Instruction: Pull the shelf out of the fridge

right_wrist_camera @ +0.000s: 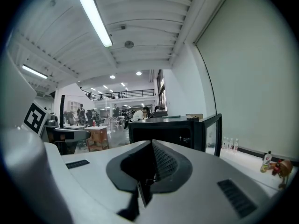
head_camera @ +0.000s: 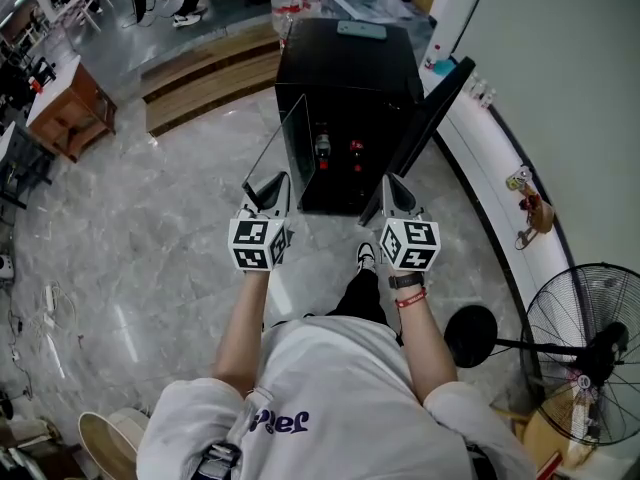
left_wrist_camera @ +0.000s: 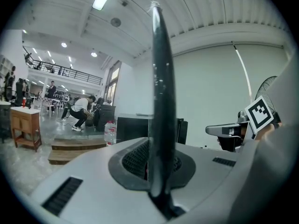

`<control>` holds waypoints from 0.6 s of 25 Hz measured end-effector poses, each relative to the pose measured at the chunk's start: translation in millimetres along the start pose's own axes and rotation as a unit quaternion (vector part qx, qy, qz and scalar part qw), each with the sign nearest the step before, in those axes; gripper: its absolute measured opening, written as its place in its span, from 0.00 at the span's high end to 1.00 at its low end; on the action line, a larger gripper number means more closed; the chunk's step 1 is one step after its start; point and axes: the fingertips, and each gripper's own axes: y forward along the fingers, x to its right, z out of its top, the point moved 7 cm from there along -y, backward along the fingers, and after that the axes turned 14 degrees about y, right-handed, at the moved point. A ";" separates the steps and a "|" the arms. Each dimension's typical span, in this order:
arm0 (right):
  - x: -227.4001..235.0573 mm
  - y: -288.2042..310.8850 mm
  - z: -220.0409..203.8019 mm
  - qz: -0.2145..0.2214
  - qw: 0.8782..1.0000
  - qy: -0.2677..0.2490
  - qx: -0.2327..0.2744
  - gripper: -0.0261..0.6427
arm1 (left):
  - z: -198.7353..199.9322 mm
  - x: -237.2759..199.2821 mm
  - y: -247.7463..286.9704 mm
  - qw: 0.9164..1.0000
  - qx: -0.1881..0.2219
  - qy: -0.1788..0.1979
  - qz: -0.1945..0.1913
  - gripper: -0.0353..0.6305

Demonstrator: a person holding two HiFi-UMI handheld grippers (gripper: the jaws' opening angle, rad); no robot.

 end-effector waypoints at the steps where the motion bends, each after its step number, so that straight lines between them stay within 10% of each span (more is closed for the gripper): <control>1: 0.4 -1.1 0.3 -0.001 1.000 0.000 0.001 0.95 | 0.7 0.8 0.5 1.000 0.000 0.001 0.000 0.91; 15: 5.0 -3.7 -2.0 -0.004 1.000 -0.005 -0.002 0.95 | 4.6 4.1 12.2 1.000 0.003 0.014 0.010 0.91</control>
